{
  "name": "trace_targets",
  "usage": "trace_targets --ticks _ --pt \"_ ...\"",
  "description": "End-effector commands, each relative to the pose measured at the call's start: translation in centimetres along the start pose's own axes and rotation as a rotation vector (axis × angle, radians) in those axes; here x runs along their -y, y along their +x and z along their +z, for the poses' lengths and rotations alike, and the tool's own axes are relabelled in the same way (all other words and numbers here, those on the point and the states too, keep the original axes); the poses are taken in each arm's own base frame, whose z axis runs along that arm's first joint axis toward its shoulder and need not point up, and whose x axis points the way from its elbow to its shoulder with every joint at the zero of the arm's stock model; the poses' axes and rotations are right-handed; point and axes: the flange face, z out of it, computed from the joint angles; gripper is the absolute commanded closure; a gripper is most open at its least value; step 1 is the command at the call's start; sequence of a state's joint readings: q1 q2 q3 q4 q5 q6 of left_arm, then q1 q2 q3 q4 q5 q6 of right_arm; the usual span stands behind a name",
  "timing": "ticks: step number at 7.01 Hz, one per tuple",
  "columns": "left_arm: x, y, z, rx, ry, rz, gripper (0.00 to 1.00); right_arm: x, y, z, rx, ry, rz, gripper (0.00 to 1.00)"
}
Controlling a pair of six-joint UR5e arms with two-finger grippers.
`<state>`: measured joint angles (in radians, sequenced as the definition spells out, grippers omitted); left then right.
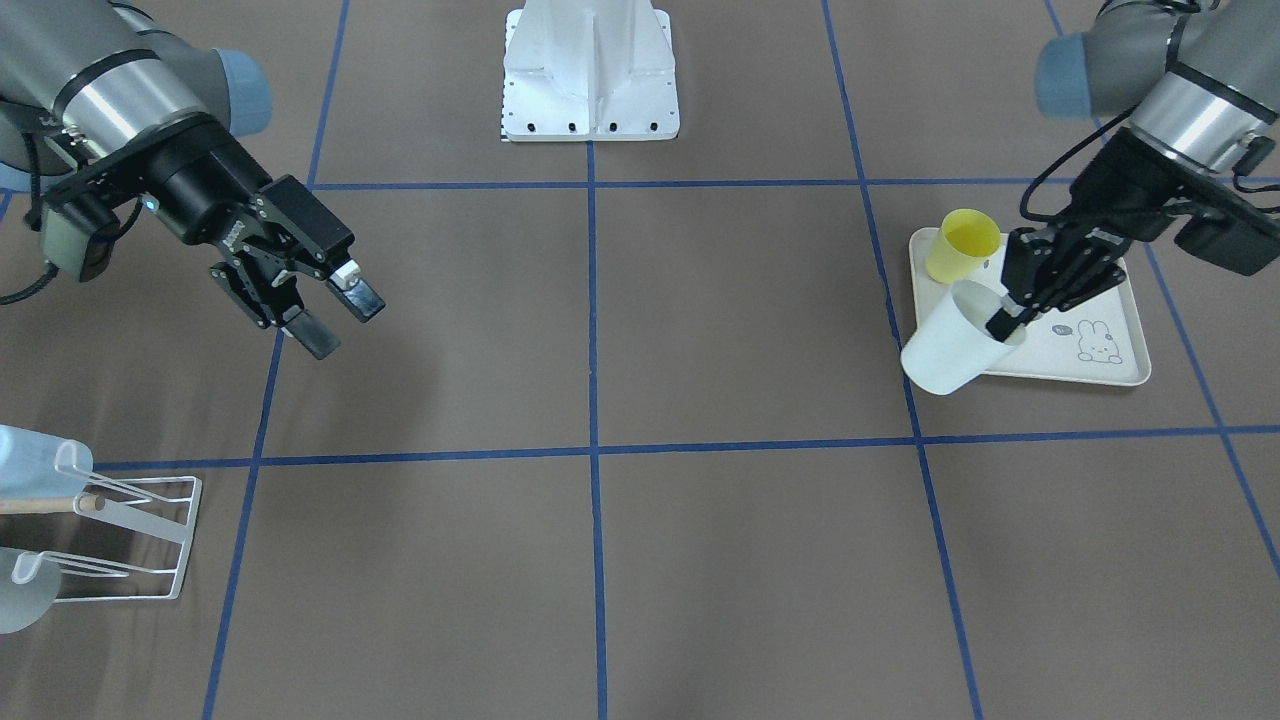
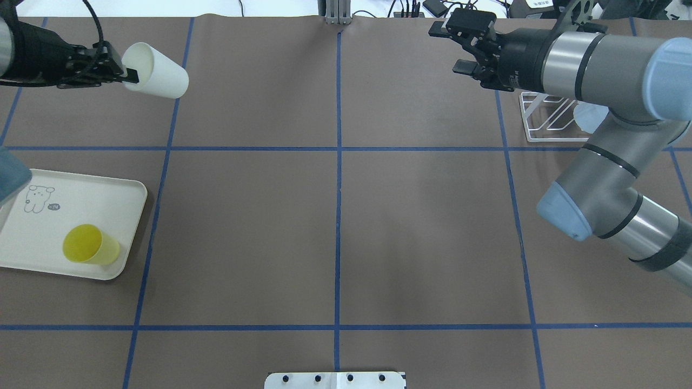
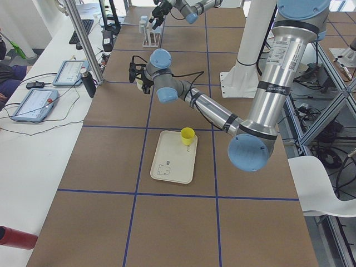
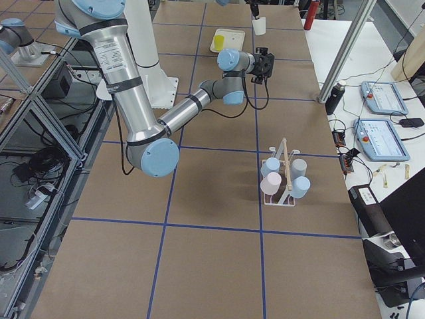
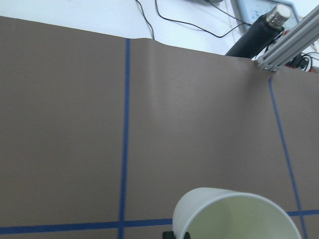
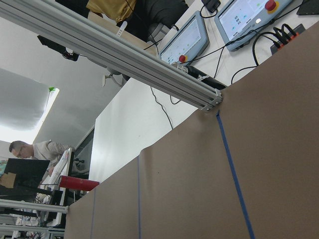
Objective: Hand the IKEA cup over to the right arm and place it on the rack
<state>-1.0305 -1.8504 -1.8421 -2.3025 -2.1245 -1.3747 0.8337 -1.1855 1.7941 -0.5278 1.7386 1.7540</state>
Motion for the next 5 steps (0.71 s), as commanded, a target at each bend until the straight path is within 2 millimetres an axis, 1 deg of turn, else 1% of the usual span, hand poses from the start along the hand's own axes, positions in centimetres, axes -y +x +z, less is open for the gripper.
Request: trace_targets --ticks 1,2,3,4,5 --pt "-3.8 3.1 2.3 -0.192 0.059 -0.211 1.0 -3.0 -0.7 0.7 0.07 0.028 0.078 0.0" --pt "-5.1 3.5 2.8 -0.331 0.077 -0.314 1.0 -5.2 -0.4 1.1 0.148 0.046 0.124 0.0" --pt "-5.9 3.4 3.5 -0.473 0.067 -0.417 1.0 -7.5 -0.2 1.5 0.182 0.064 0.141 0.0" --pt "-6.8 4.1 4.9 -0.616 0.039 -0.524 1.0 -8.9 -0.5 1.7 0.222 0.082 0.186 0.0" --pt "-8.7 4.9 6.5 -0.758 0.02 -0.625 1.0 -10.5 -1.3 1.9 0.268 0.09 0.213 0.0"
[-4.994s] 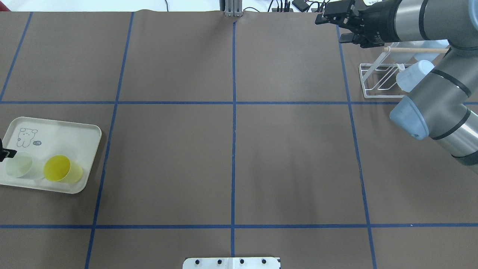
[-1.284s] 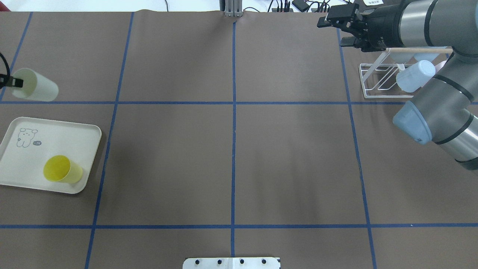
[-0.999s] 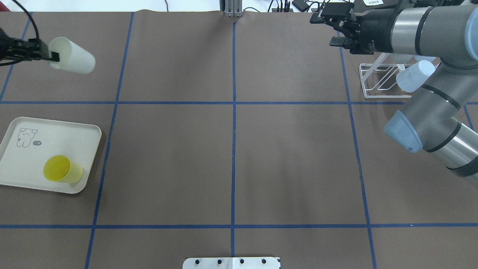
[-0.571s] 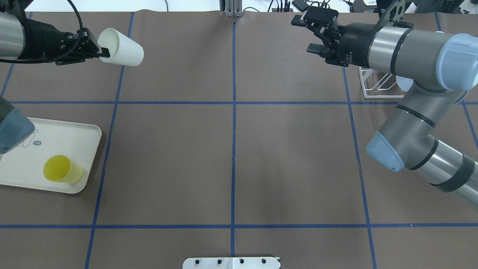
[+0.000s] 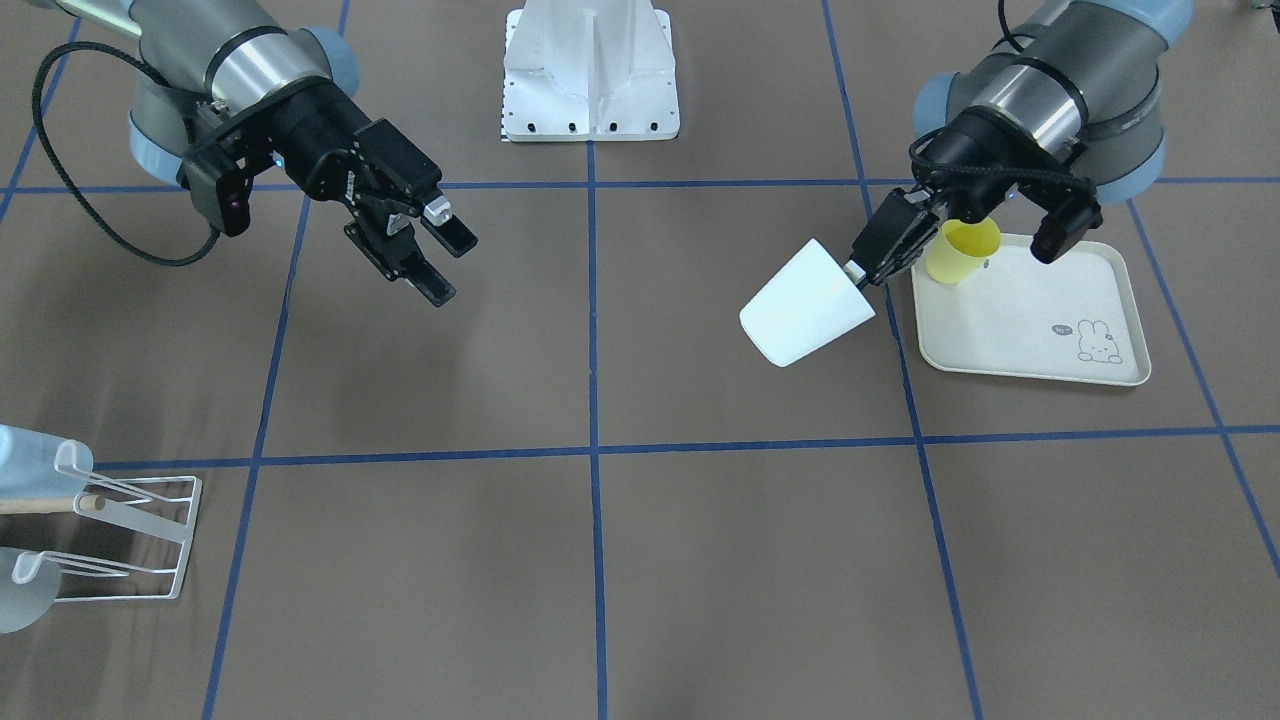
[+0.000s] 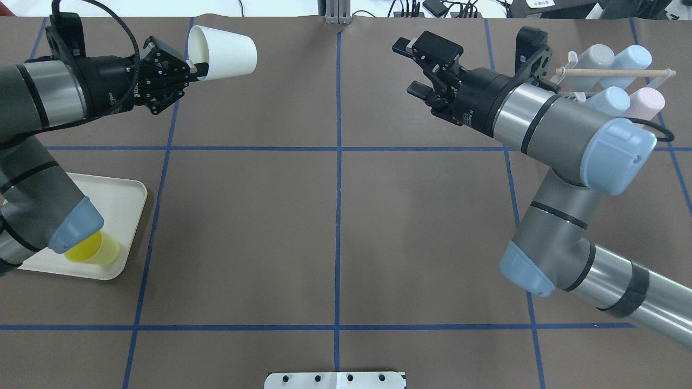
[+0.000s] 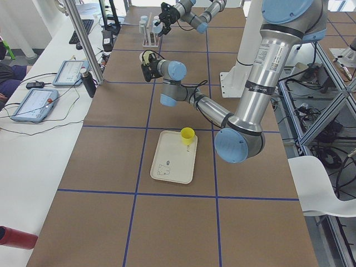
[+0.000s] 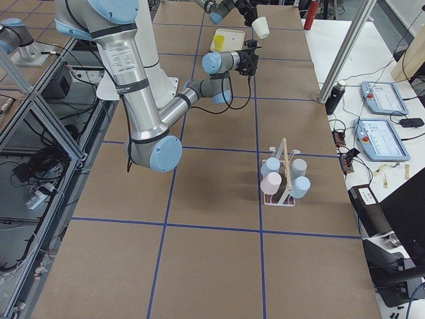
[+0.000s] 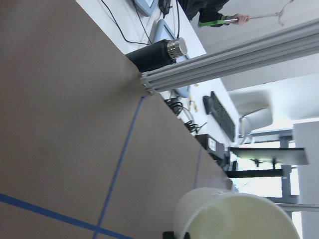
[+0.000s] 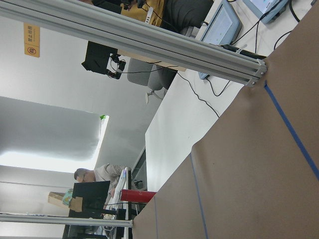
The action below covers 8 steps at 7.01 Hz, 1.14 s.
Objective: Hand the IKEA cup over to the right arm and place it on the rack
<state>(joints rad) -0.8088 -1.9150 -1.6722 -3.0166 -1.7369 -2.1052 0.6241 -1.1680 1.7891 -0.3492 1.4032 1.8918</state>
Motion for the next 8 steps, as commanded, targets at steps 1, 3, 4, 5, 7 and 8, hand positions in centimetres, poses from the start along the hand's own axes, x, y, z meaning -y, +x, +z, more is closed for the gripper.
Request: trace_targets --ticks 1,3,4,5,7,8 --pt "-5.2 -2.3 2.7 -0.253 -0.05 -0.235 1.0 -3.7 -1.0 0.8 0.076 0.016 0.056 0.0" --pt "-10.1 -3.6 6.7 -0.407 -0.062 -0.333 1.0 -5.6 -2.3 2.1 0.109 0.012 0.129 0.0" --pt "-11.3 -4.0 7.7 -0.44 -0.07 -0.36 1.0 -5.9 -2.3 2.2 0.109 0.008 0.131 0.0" --pt "-12.3 -4.1 8.2 -0.44 -0.081 -0.368 1.0 -6.0 -2.3 2.1 0.113 0.004 0.133 0.0" --pt "-13.3 -4.8 8.5 -0.427 -0.091 -0.377 1.0 -6.1 -2.2 2.2 0.109 0.003 0.133 0.0" --pt "-13.8 -4.9 8.6 -0.424 -0.097 -0.381 1.0 -6.3 -2.1 2.2 0.107 0.0 0.132 0.0"
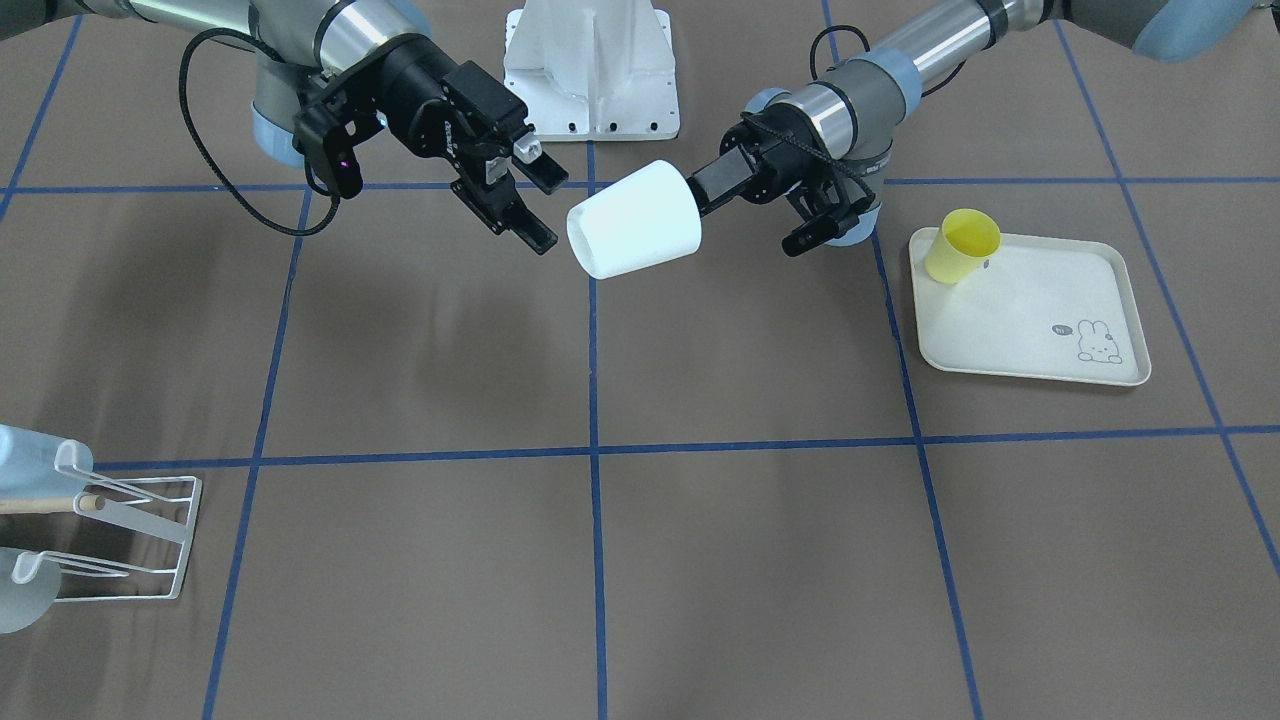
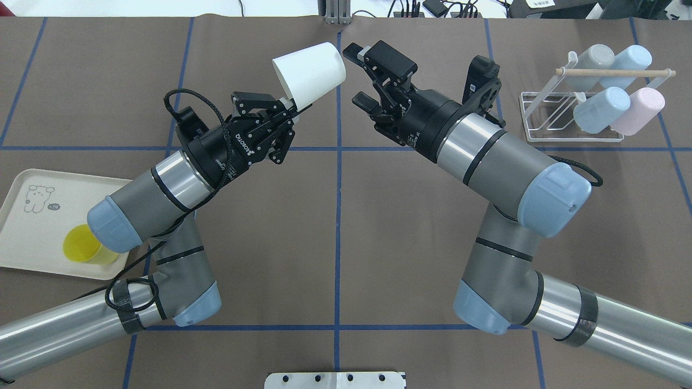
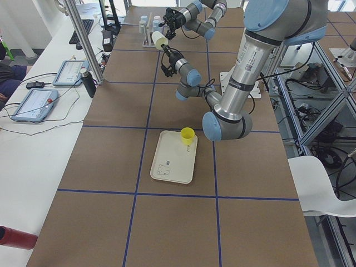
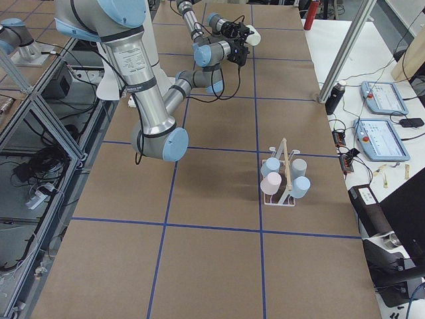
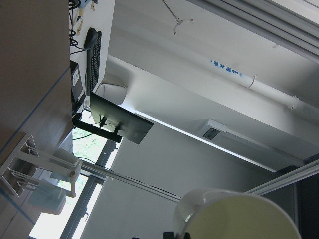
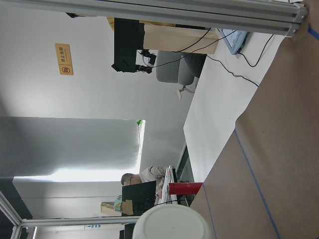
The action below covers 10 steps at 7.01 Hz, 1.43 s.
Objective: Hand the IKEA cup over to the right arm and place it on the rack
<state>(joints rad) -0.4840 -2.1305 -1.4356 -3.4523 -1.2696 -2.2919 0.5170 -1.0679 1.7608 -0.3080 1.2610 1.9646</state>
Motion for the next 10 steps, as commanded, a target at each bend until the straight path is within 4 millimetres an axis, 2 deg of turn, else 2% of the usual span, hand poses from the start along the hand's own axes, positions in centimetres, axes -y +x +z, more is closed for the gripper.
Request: trace_targets --ticks 1,4,8,9,10 --pt "-1.4 -0.9 0.7 0.006 -0.015 -0.017 1.0 -0.3 0.5 0.0 -0.009 -0.004 -0.002 0.0" --pt "-2.7 -2.5 0.6 0.009 -0.005 -0.038 1.0 -0.5 0.7 0.2 -0.014 -0.007 -0.001 0.0" --pt "-3.8 -2.4 1.9 -0.005 -0.008 -0.047 1.0 -0.8 0.9 0.2 -0.018 -0.011 0.001 0.02" --pt "-3.9 -2.6 2.0 -0.005 -0.001 -0.046 1.0 -0.9 1.0 0.1 -0.017 -0.013 0.002 0.09" --pt "-3.9 -2.8 2.2 -0.002 0.001 -0.046 1.0 -0.9 1.0 0.1 -0.018 -0.014 0.0 0.41"
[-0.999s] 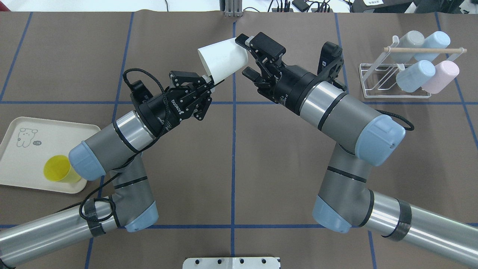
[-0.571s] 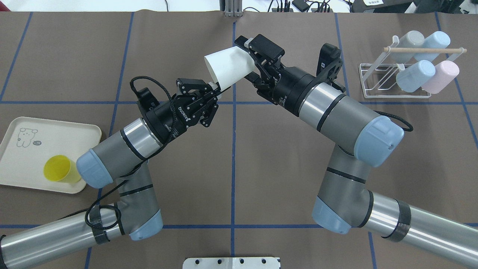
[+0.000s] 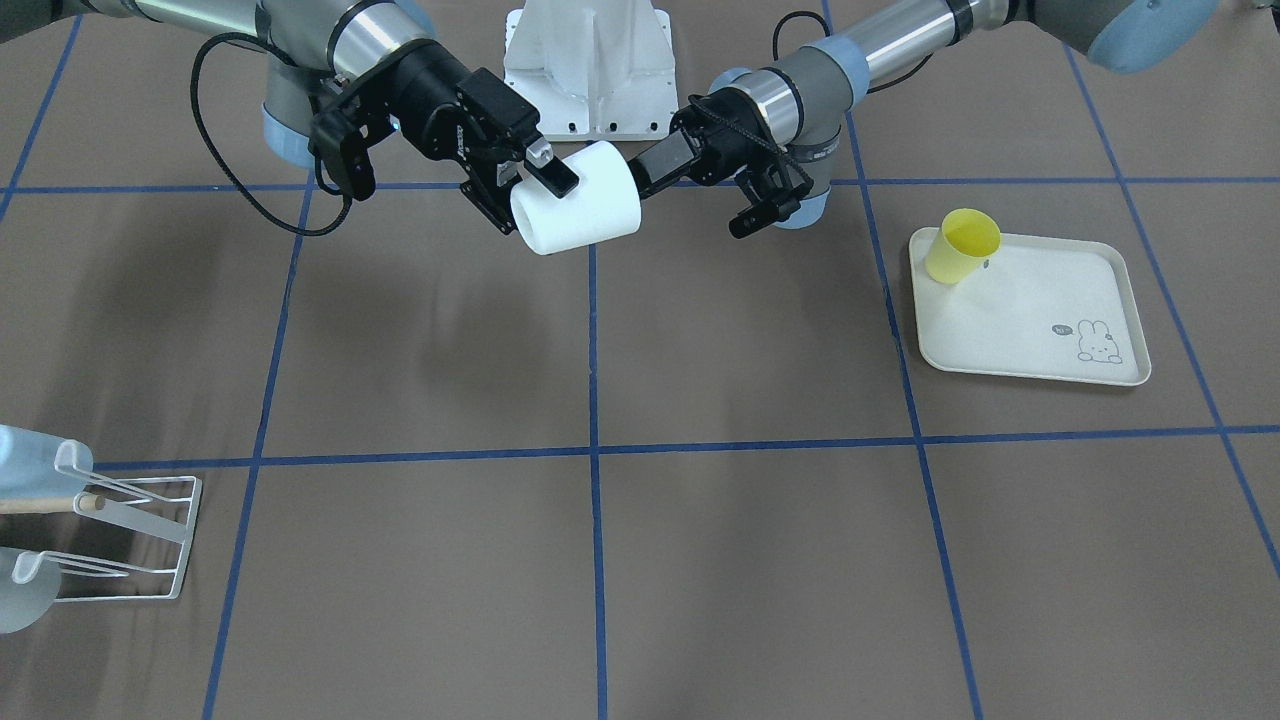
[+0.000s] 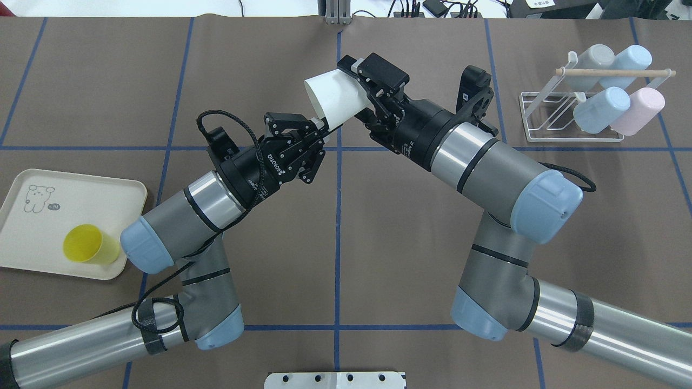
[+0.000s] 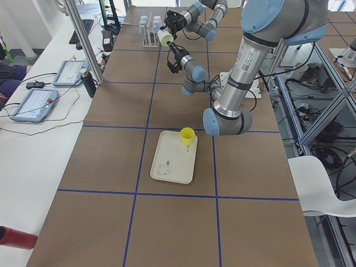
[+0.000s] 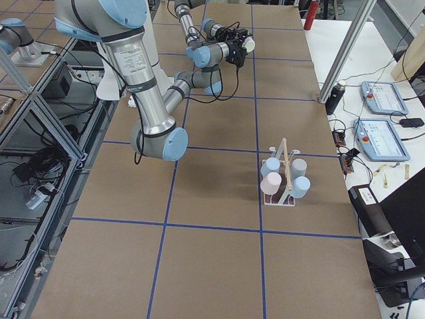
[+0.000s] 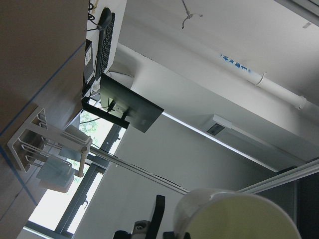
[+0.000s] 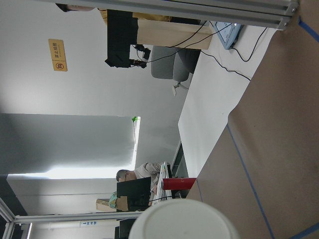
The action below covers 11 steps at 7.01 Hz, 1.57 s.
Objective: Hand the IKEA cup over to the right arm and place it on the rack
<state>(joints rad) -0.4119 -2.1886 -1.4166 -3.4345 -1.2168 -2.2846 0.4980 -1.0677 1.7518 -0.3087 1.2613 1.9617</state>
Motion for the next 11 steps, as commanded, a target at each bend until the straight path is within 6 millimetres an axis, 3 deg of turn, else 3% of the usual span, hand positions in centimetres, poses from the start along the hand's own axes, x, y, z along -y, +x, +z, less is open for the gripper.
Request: trace_targets --ticks 1,2,3,5,7,8,9,10,11 --pt "0.0 -0.1 0.1 -0.006 -0.001 0.001 1.0 -0.1 0.2 0.0 -0.003 -0.001 -0.004 0.96" --pt "0.3 -0.2 -0.1 -0.003 0.003 0.009 0.06 -0.1 0.1 -0.1 -0.001 -0.003 -0.002 1.0" --pt "-0.1 0.1 0.1 -0.011 -0.004 0.004 0.0 0.0 0.2 -0.1 -0.003 -0.003 -0.004 1.0" --pt "0.4 0.6 0.0 -0.021 -0.004 0.012 0.0 0.8 -0.3 -0.1 0.006 0.009 -0.011 1.0" --pt "1.0 1.7 -0.1 -0.028 -0.006 0.109 0.0 4.3 -1.9 -0.1 0.023 0.062 -0.033 1.0" --pt "2.1 2.0 -0.6 -0.018 0.005 0.182 0.0 6.4 -1.4 -0.6 0.003 0.097 -0.065 1.0" --pt "4.0 3.1 -1.7 0.024 -0.022 0.274 0.0 8.5 0.4 -1.3 -0.07 0.141 -0.184 1.0" --pt "7.1 4.7 -4.5 0.094 -0.03 0.335 0.0 10.1 1.8 -1.3 -0.162 0.18 -0.312 1.0" --pt "10.4 7.7 -7.9 0.172 -0.068 0.419 0.0 11.9 2.7 -1.4 -0.25 0.222 -0.39 1.0"
